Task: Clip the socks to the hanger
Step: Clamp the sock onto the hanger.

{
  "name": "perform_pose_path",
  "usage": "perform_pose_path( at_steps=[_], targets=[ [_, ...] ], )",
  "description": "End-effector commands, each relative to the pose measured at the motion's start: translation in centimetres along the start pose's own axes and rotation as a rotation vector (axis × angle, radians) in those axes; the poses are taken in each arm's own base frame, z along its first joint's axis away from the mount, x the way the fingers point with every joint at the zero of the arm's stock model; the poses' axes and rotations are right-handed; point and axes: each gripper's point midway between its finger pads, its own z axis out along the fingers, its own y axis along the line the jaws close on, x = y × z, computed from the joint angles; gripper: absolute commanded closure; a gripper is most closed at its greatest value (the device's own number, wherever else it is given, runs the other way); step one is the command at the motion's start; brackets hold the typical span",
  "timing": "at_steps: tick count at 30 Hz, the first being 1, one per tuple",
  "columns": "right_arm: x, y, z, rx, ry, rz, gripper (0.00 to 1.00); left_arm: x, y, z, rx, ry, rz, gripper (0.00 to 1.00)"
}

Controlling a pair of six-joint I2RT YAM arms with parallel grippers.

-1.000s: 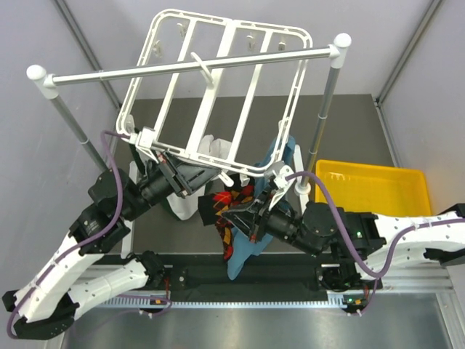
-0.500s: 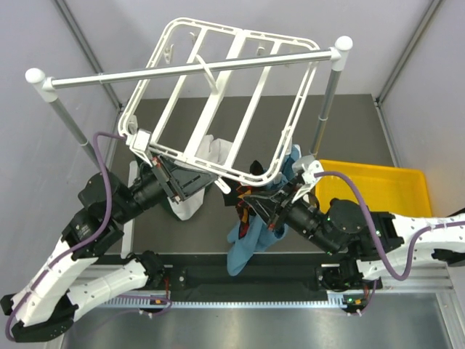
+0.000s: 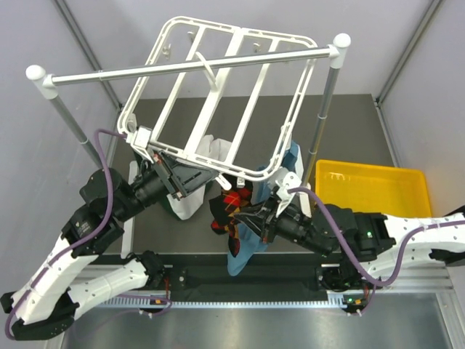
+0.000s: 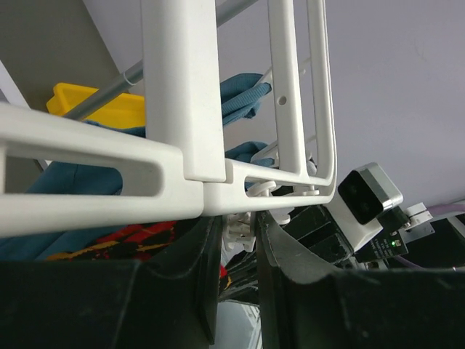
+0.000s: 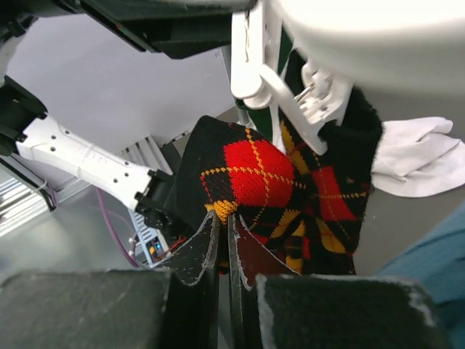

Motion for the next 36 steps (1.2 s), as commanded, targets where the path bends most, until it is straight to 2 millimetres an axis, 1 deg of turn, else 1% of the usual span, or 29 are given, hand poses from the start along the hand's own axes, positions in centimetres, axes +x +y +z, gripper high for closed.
perform_pose_path(
  at_steps=[1,7,13,15,17,21,23,25,28,33,34,36],
  targets=[
    [-3.3,0.0,-1.3,-0.036,-0.090,0.015,1.00,-0.4,-0.6,-0.4,0.008,-0.009,0.010,1.00],
    [-4.4,-0.2,-1.8,-0.039,-0.117,-0.015,1.00,0.2,0.2,-0.2,-0.014,0.012,0.013,1.00],
    [-4.8,-0.9,-2.1,-0.015,-0.128,-0.030,1.00,0.3,-0.3,-0.3,0.001,0.023,0.018,1.00],
    [-4.7,-0.7,-2.0,-0.025,-0.124,-0.032,1.00,0.2,-0.3,-0.3,0.000,0.024,0.021,1.00],
    [-4.3,0.0,-2.0,-0.061,-0.110,-0.038,1.00,0.2,-0.1,-0.2,-0.010,0.021,0.023,1.00],
    [-3.8,0.7,-1.9,-0.102,-0.096,-0.048,1.00,0.0,0.0,-0.2,-0.015,0.010,0.034,1.00],
    [-3.9,1.4,-2.1,-0.144,-0.098,-0.049,1.00,-0.1,0.1,-0.2,-0.025,0.011,0.047,1.00],
    [-4.3,1.7,-2.3,-0.161,-0.110,-0.046,1.00,-0.3,0.4,-0.3,-0.042,0.001,0.054,1.00],
    [-4.6,0.9,-2.2,-0.119,-0.123,-0.044,1.00,0.0,0.1,-0.4,-0.025,0.012,0.049,1.00],
    [-4.9,0.4,-2.1,-0.091,-0.132,-0.044,1.00,0.8,0.0,-0.4,0.000,0.045,0.030,1.00],
    [-4.8,0.4,-1.9,-0.083,-0.130,-0.047,1.00,0.7,-0.5,-0.5,0.025,0.040,0.030,1.00],
    [-4.9,0.1,-1.8,-0.064,-0.131,-0.046,1.00,1.0,-0.5,-0.5,0.042,0.053,0.016,1.00]
  ],
)
